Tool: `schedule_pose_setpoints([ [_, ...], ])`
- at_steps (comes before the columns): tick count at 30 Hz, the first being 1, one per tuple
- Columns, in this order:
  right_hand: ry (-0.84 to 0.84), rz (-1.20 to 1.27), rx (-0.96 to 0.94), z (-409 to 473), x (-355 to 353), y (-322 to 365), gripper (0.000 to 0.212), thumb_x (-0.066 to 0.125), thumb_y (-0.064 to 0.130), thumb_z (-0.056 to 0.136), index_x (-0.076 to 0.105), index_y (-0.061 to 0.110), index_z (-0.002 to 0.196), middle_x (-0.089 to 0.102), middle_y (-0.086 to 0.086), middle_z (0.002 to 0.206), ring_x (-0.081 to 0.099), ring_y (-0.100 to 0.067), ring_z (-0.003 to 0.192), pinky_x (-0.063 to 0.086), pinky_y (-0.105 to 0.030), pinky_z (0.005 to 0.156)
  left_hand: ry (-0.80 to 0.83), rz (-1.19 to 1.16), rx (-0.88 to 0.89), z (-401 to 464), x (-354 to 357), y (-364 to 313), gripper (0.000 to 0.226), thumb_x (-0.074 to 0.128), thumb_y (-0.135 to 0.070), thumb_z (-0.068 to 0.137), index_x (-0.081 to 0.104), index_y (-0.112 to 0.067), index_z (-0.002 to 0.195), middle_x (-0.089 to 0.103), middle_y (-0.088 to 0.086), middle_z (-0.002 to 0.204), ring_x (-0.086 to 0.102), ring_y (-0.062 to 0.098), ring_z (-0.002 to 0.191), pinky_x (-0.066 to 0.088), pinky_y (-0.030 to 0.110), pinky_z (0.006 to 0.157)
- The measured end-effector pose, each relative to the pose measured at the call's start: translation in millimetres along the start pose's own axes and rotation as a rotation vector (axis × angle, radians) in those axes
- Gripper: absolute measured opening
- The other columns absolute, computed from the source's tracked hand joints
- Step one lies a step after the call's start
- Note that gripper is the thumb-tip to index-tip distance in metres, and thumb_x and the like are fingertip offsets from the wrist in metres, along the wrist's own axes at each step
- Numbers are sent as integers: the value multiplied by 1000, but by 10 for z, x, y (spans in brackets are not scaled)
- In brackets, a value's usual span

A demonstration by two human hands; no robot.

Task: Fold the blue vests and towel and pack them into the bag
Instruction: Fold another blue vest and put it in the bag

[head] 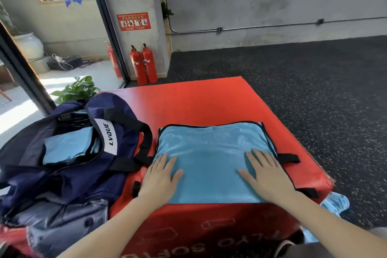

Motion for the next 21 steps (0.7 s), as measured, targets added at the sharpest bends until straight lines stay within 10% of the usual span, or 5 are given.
schedule_pose_setpoints([
  [21,-2,25,101,640,-42,-334,85,8,77,92,7,28,161,6,0,169,3,-23,155,2,-42,126,16,62,77,1068,97,-264,84,9,-76,92,13,-28,161,9,9,168,3,21,155,5,39,126],
])
Point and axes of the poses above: each hand's wrist, its own z-axis towards the middle knuckle, its own x-axis out of the palm, y = z × x, the point moved 7 cm from there along z, towards the middle knuckle
